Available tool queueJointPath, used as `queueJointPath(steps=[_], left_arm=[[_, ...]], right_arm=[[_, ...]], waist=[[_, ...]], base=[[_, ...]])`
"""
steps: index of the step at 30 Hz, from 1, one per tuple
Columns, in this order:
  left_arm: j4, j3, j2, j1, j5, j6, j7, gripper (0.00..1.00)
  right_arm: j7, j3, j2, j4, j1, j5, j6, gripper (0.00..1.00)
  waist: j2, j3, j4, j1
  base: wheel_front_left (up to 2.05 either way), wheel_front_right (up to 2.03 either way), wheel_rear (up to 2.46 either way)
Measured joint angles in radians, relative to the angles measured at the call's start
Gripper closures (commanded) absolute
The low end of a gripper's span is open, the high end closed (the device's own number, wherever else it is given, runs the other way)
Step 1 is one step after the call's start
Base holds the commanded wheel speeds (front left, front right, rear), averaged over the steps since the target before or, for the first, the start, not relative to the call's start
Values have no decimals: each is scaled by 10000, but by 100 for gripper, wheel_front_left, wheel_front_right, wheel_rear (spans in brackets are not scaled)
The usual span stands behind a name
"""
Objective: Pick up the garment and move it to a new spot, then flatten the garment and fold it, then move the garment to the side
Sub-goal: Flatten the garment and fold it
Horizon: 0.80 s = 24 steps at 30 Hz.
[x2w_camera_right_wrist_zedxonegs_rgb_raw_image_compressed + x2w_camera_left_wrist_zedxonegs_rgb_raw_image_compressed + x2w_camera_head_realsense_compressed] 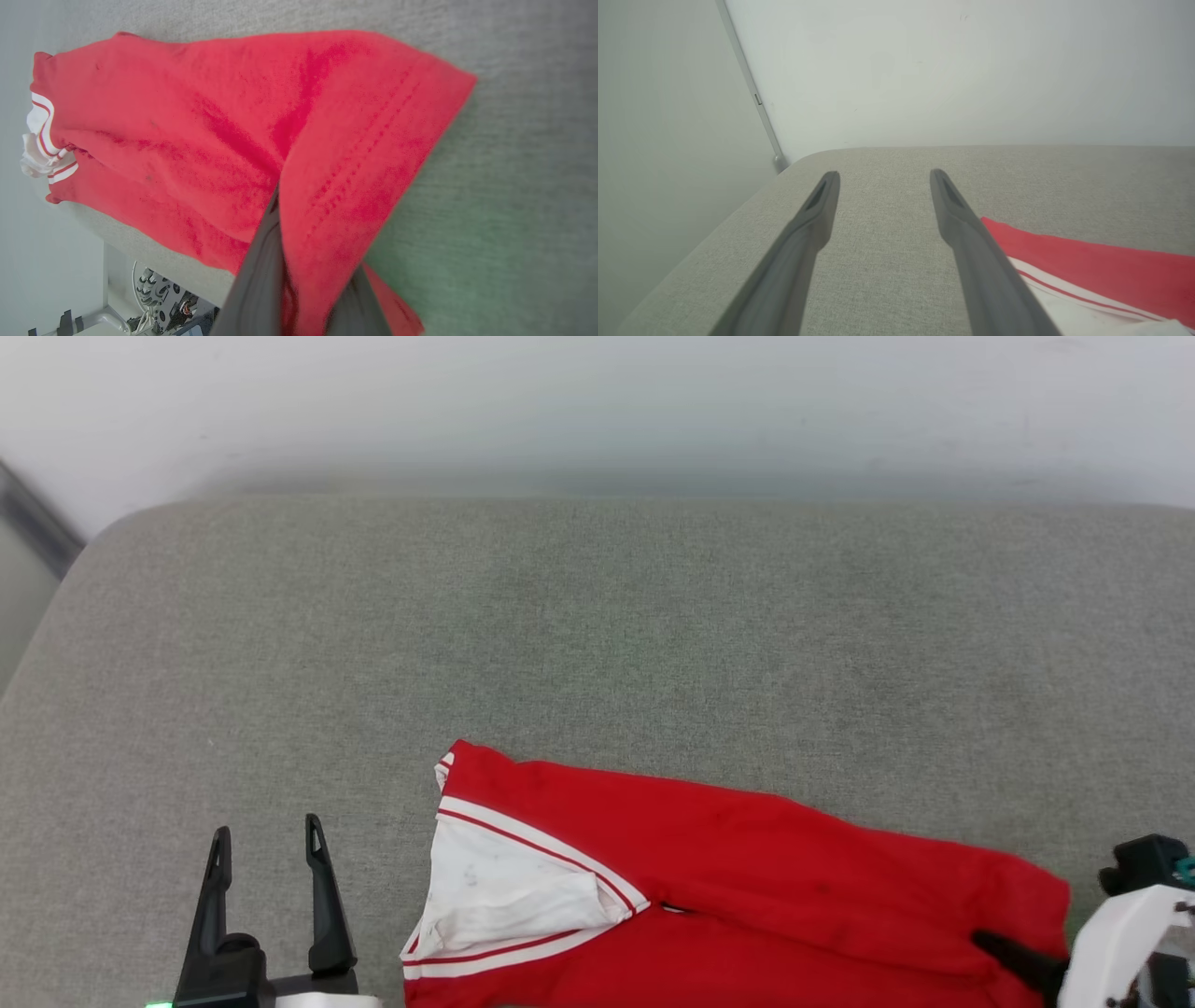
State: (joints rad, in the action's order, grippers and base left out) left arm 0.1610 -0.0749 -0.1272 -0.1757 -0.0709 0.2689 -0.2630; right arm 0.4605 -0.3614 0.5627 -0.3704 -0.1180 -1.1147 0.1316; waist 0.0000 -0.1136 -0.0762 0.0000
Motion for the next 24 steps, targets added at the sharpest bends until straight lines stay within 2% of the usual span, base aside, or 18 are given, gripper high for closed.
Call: queueJointPath(steps=[10, 15, 24], left_arm=[[-305, 249, 121, -273, 355, -403, 2, 0], [-405, 286, 190, -458, 414, -581, 2, 0], [-531, 435, 313, -528, 489, -763, 2, 0]], right_arm=[[525, 704, 1526, -280, 193, 401, -2, 100], [1323, 813, 2077, -372, 337, 591, -8, 100], [2525, 706, 1839, 2853, 522, -222, -8, 100]], waist=[[0, 528, 115, 0], [0, 772, 136, 0], [0, 995, 76, 0]], base=[[0, 0, 0], [0, 0, 0], [0, 0, 0]])
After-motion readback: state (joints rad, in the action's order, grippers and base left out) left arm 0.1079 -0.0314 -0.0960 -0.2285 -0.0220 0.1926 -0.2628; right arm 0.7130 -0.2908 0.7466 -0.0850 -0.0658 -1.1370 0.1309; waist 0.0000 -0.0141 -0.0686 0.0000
